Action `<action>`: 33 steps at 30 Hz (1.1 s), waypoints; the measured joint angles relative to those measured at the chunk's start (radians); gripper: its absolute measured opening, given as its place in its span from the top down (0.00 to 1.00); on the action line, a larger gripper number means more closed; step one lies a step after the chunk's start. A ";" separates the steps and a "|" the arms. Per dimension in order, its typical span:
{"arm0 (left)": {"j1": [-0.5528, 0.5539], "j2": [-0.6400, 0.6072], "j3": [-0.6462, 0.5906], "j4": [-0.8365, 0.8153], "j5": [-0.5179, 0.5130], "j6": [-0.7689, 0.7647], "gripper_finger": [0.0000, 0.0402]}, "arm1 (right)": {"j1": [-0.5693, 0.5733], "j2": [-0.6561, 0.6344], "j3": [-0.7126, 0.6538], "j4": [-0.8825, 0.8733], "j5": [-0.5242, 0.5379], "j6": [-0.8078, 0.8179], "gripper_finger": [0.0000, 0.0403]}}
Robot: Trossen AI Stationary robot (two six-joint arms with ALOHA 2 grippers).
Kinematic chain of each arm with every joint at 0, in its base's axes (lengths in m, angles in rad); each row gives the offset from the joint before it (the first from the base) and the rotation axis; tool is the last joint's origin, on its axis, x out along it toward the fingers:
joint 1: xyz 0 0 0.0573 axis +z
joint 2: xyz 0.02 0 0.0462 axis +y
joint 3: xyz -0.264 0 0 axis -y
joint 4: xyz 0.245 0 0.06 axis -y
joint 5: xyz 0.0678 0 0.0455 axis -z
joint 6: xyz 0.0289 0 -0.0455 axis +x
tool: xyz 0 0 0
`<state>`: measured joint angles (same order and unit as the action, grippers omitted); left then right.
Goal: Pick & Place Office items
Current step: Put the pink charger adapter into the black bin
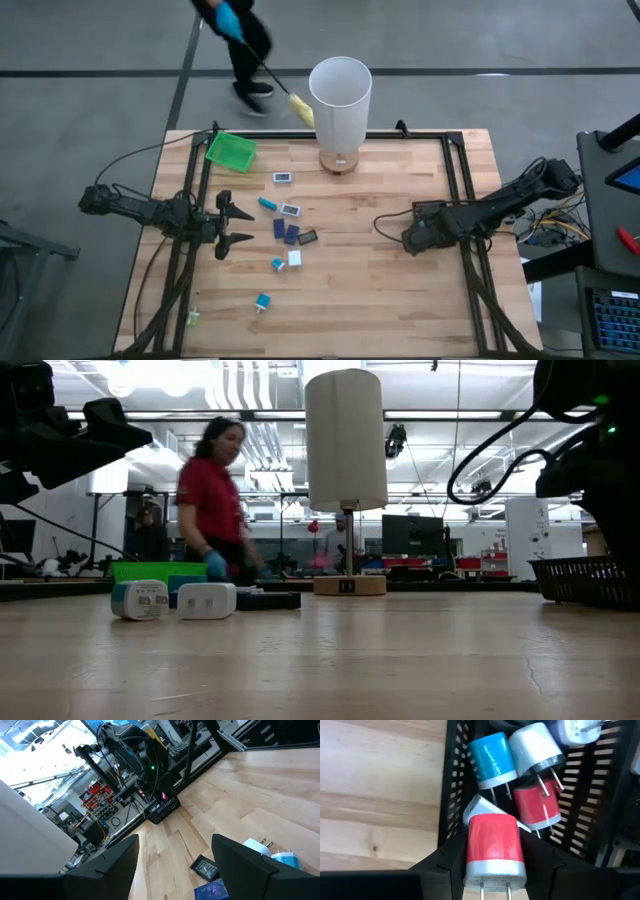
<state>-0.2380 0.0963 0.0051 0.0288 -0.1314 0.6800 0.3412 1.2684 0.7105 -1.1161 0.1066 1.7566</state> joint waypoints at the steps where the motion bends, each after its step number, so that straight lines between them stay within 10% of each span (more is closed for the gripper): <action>1: 0.000 0.000 0.000 0.000 0.000 0.000 0.36 | -0.001 0.002 0.000 -0.002 0.000 0.004 0.65; 33: 0.000 0.000 0.000 0.000 0.000 0.000 0.36 | -0.001 -0.063 0.128 -0.142 0.084 0.135 0.42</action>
<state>-0.2380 0.0963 0.0051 0.0288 -0.1310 0.6800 0.3401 1.2050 0.8382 -1.2577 0.1902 1.8920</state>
